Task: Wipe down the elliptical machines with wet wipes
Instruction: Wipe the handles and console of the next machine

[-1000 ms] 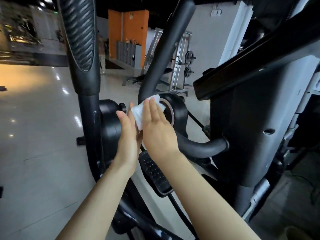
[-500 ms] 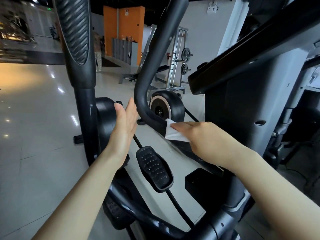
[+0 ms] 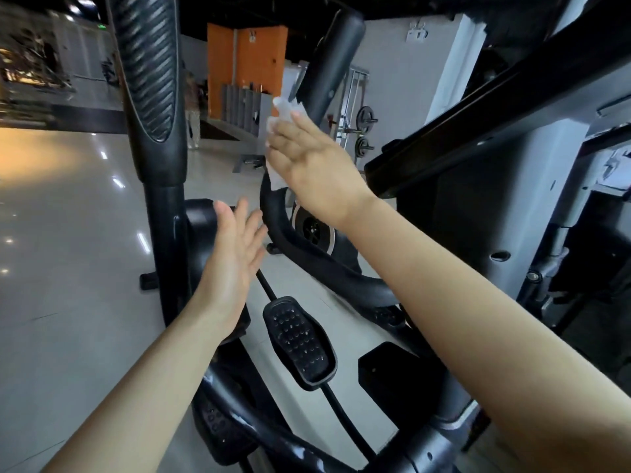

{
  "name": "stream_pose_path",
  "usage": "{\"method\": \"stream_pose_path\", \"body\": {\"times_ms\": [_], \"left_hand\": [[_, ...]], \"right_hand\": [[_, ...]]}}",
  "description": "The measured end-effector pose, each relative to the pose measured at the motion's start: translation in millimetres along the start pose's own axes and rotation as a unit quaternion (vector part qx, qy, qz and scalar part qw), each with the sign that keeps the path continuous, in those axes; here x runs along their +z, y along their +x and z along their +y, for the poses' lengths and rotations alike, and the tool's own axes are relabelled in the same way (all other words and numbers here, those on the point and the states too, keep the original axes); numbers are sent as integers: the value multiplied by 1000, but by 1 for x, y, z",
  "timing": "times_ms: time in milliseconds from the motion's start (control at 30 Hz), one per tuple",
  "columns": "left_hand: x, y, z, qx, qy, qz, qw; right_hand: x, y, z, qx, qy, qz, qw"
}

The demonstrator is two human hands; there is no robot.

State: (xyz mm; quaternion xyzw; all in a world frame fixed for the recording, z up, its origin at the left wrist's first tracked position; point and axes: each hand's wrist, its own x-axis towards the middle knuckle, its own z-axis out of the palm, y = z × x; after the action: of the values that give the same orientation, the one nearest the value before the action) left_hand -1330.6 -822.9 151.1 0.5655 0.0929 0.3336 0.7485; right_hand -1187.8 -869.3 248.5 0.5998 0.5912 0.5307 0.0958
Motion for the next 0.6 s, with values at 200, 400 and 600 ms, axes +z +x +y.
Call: {"method": "stream_pose_path", "body": {"times_ms": [200, 400, 600], "left_hand": [[6, 4, 6, 27, 34, 24, 999], [14, 15, 13, 21, 77, 57, 995], [29, 33, 22, 17, 56, 32, 998]], "right_hand": [[6, -18, -25, -132, 102, -173, 971], [-32, -18, 9, -12, 154, 36, 987], [-43, 11, 62, 212, 121, 189, 951]]}}
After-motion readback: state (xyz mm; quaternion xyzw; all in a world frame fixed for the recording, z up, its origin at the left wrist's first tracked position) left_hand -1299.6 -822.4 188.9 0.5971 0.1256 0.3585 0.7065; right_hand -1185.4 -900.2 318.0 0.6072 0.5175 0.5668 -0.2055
